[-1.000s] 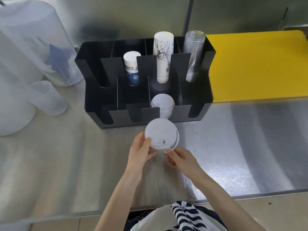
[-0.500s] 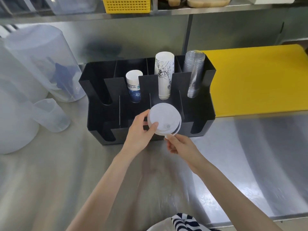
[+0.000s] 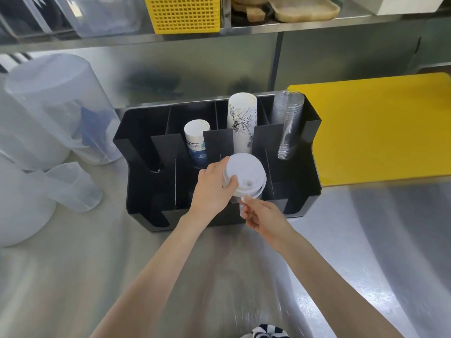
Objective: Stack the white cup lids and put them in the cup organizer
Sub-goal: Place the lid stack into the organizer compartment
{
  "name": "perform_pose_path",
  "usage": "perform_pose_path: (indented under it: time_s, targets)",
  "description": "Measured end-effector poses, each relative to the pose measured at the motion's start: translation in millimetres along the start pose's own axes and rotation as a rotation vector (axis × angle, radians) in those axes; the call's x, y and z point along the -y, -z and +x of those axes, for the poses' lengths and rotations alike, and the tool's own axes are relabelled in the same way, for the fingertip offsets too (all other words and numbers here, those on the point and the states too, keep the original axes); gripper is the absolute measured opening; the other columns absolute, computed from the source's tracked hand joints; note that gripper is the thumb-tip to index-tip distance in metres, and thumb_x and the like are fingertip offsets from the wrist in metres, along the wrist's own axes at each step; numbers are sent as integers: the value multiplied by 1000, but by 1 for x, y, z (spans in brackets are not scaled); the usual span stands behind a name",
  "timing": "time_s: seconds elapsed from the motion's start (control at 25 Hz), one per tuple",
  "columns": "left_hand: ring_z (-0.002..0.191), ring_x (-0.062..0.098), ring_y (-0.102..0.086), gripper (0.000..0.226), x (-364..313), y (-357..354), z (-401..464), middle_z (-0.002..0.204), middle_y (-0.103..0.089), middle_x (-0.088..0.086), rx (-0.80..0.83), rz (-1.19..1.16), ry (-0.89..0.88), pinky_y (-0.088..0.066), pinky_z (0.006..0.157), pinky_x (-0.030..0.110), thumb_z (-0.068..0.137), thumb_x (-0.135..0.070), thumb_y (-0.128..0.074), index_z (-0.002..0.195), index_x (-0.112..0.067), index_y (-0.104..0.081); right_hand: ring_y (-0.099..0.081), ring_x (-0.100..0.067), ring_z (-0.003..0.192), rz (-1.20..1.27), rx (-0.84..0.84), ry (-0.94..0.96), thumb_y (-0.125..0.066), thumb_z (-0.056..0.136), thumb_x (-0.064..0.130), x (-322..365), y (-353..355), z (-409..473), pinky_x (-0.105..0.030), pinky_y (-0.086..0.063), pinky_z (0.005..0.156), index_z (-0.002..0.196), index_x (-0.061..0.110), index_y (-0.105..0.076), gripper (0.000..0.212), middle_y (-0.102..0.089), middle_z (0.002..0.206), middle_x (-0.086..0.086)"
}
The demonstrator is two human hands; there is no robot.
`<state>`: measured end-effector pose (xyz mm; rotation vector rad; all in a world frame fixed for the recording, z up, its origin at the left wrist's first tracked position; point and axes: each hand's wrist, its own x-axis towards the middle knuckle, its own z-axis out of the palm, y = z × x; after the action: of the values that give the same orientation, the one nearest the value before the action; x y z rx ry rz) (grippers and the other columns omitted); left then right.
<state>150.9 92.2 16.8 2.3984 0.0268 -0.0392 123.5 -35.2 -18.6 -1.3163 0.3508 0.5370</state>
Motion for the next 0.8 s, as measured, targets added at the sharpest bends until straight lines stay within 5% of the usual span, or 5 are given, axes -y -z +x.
perform_pose_path:
  time_s: [0.44,0.8]
  targets:
    - [117,30,-42,50,3,-17,4,142,-42,7,73,468,-80,-39,93,40,94,-21,-32,143,-16,-22,-57,-8,68,-59,-111,-104,-54,88,27,-14,7,9,-21,-46,68,75,16,-63,20,-60,73,3]
    - [120,35,-46,55,3,-25,9,147,-29,11,260,672,-43,-40,95,43,95,-29,-32,144,-11,-14,-56,-6,64,-189,-157,-153,-50,90,27,-26,8,20,-20,-43,62,103,7,-65,28,-60,71,5]
